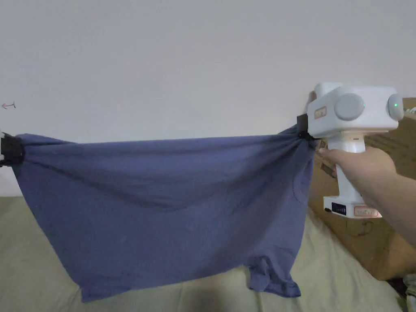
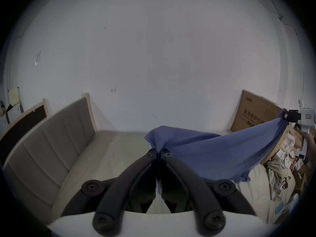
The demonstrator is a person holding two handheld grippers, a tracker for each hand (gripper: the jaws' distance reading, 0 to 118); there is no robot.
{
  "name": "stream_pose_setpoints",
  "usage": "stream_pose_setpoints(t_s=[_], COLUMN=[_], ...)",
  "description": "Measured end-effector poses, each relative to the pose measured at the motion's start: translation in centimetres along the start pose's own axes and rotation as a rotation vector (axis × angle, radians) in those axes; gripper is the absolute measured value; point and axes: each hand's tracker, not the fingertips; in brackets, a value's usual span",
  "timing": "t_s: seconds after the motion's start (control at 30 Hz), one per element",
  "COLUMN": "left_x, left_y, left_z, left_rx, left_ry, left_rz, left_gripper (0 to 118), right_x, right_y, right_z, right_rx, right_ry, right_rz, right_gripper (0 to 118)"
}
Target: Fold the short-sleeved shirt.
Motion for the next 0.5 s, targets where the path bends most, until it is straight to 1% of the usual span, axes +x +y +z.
stream_pose_setpoints(t_s=[0.07, 0.1, 0.13, 0.2, 0.23, 0.3, 0.37, 0.4, 0.43, 0.47, 0.5], left_x=[-0.5, 0.2, -0.1, -0.7, 0.4, -0.6, -1.7, -1.7, -1.8, -1.8, -1.8], left_y=[-4.4, -7.1, -10.2, -16.2, -19.7, -25.1, -29.7, -31.1, -32.6, -33.4, -33.9], left_z=[-1.9, -2.3, -3.0, -3.7, -2.3, -1.3, 0.4, 1.7, 3.1, 4.8, 6.2], left_rx=[-0.131, -0.209, -0.279, -0.439, -0.525, -0.674, -0.784, -0.82, -0.85, -0.865, -0.889], left_ry=[-0.044, -0.055, -0.072, -0.076, -0.085, -0.135, -0.173, -0.184, -0.19, -0.22, -0.237], left_rz=[0.057, 0.076, 0.086, 0.072, 0.062, 0.129, 0.125, 0.069, 0.023, 0.006, 0.018], left_gripper=[3, 3, 3, 3, 3, 3, 3, 3, 3, 3, 3], right_x=[0.4, 0.8, 1.3, 2.4, 2.9, 3.7, 4.5, 5.1, 5.6, 6.1, 6.5], right_y=[-5.8, -8.9, -12.9, -20.5, -24.2, -30.8, -36.1, -38.3, -40.1, -41.3, -41.8], right_z=[-1.7, -2.5, -3.3, -3.7, -3.4, -1.0, 1.7, 2.9, 4.7, 6.4, 8.1], right_rx=[-0.113, -0.196, -0.312, -0.492, -0.566, -0.698, -0.805, -0.839, -0.871, -0.886, -0.874], right_ry=[-0.009, -0.007, 0.023, 0.055, 0.057, 0.047, 0.104, 0.129, 0.161, 0.192, 0.178], right_rz=[-0.032, -0.043, -0.041, -0.04, -0.034, -0.003, 0.024, 0.017, -0.013, -0.034, -0.041], right_gripper=[3, 3, 3, 3, 3, 3, 3, 3, 3, 3, 3])
